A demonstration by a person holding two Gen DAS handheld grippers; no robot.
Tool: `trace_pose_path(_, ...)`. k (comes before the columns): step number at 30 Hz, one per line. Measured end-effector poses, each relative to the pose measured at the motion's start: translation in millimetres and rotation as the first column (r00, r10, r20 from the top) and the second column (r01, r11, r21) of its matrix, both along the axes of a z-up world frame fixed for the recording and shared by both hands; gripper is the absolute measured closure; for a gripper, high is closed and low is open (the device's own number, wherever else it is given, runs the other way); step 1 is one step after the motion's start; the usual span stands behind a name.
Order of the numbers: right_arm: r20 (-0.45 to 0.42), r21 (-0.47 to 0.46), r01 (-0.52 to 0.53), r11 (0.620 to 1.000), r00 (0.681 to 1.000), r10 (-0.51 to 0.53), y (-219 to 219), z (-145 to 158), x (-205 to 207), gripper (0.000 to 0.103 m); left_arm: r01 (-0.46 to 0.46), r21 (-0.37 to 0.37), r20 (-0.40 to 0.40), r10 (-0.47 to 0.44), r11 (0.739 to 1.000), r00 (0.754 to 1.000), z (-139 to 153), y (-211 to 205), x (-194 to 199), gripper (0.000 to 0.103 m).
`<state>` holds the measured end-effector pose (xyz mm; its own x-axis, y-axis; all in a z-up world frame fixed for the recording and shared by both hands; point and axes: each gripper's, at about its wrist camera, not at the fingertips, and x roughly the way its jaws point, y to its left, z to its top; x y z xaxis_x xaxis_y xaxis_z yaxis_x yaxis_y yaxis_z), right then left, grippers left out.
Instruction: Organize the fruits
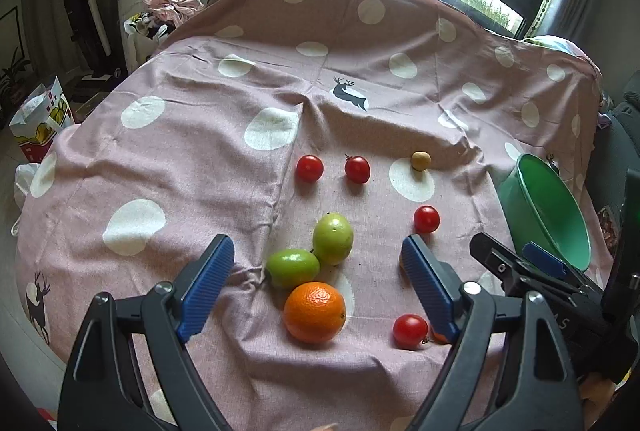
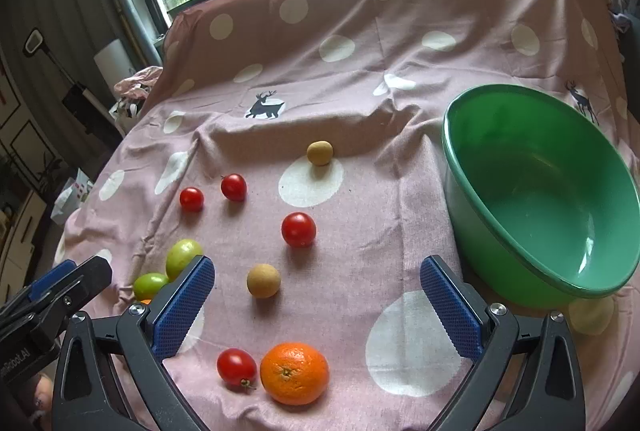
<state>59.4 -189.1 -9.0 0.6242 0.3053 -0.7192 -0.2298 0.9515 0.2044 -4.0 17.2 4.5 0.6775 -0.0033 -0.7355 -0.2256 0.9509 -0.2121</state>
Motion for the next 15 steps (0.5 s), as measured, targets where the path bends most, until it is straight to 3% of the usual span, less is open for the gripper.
trace_pose_path(5,-0.052,0.075,-0.031,0.997,0.998,0.035,0.6,-0.4,3.1,0.001,-0.023,-0.040,-0.001,0.023,0.999,1.000,-1.8,15.1,-3.1,0.021)
trace_pose_path(11,-0.138,0.218,-0.145,0.965,0.975,0.177,18.9,-7.1,8.0,0.001,0.028,-0.069,-0.027,-0.030,0.997,0.999,-8.6,7.6,-2.7,0.029)
trace_pose_path(15,-0.214,0.302,-0.153,0.941,0.951,0.223,25.5,-18.5,13.8,0.013,0.043,-0.090,-0.063,-0.049,0.995,0.997,-21.5,6.8,-5.8,0.031)
